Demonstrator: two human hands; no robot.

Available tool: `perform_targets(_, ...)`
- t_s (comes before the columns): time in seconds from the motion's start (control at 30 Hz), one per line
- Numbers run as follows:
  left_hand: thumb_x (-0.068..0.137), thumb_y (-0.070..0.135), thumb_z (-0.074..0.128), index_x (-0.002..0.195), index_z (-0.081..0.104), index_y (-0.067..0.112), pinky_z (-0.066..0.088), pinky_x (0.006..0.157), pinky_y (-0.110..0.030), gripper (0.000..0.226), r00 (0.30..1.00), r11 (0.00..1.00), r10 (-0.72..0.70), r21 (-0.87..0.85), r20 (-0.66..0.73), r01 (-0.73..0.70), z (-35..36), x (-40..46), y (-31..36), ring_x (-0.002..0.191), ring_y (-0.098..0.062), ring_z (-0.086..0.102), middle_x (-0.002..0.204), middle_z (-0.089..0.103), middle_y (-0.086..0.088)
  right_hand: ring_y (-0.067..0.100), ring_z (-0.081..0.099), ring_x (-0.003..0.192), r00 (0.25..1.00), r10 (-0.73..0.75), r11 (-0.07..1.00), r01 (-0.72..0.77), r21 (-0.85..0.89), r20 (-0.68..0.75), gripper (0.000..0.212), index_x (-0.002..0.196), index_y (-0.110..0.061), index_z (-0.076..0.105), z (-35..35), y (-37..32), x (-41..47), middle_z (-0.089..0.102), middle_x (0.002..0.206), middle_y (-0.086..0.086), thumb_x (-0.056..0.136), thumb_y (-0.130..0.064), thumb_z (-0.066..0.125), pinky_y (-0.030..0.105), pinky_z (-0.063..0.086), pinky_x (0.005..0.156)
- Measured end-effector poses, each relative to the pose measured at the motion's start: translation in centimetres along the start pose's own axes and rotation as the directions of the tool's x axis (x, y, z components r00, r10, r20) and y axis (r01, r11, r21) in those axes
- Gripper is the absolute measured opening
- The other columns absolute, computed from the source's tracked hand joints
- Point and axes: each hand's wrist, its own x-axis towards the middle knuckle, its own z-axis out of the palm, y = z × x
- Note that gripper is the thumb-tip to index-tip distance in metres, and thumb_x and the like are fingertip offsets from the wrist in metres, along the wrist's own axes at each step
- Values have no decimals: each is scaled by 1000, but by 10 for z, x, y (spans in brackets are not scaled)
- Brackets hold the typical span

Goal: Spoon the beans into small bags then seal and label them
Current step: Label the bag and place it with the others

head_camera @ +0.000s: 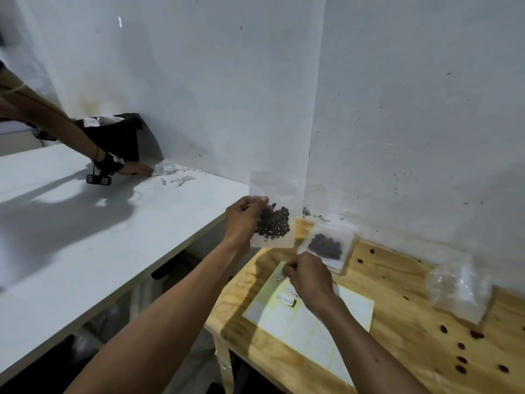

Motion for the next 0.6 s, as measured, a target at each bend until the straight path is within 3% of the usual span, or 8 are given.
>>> perform_targets(0.17,95,27,70,100,72,7,56,76,-37,21,999,999,-40,4,-13,40,-1,-1,-6,79,-10,73,83,78,-2,25,67,86,997,10,995,-18,103,74,29,88,-12,70,1,0,-3,71,92,5,101,-31,53,34,49,69)
perform_targets(0.23,95,31,68,97,72,10,55,88,-48,21,998,998,-58,12,0,58,1,-2,-8,89,-20,73,86,79,-4,20,64,85,992,38,960,-69,270,120,25,94,-13,66,-5,1,-4,69,94,3,103,-29,49,33,47,68)
perform_targets(0.3,96,29,65,88,69,15,53,94,-51,17,998,998,-60,28,29,60,5,-3,-9,95,-22,73,89,79,-4,17,64,82,984,51,893,-121,433,168,23,96,-12,64,-13,3,-3,68,94,5,105,-26,48,33,51,69)
perform_targets(0.37,99,24,60,87,65,16,53,98,-50,16,994,997,-64,42,84,60,11,-5,-8,99,-20,74,96,79,-3,21,67,85,977,64,777,-178,604,205,23,99,-12,66,-22,6,0,71,97,9,105,-26,49,43,57,81)
perform_targets(0.43,102,17,54,99,63,13,52,100,-48,11,985,996,-86,21,148,84,16,-6,-6,102,-21,73,100,79,-5,25,71,92,968,126,556,-249,793,216,23,99,-10,69,-36,6,6,74,100,14,105,-23,51,48,56,88)
perform_targets(0.53,100,12,53,116,59,13,54,94,-40,16,966,993,-117,45,229,109,28,-8,-5,104,-25,72,106,77,-10,24,72,81,962,236,275,-202,940,137,18,91,-5,73,-67,0,12,75,90,17,100,-15,60,41,60,82)
perform_targets(0.6,103,17,51,119,60,13,56,86,-35,19,955,992,-126,35,268,121,38,-11,-5,100,-24,74,109,75,-11,22,72,78,967,252,293,-102,951,26,10,89,-7,76,-86,-2,15,77,86,14,93,-13,69,36,61,80)
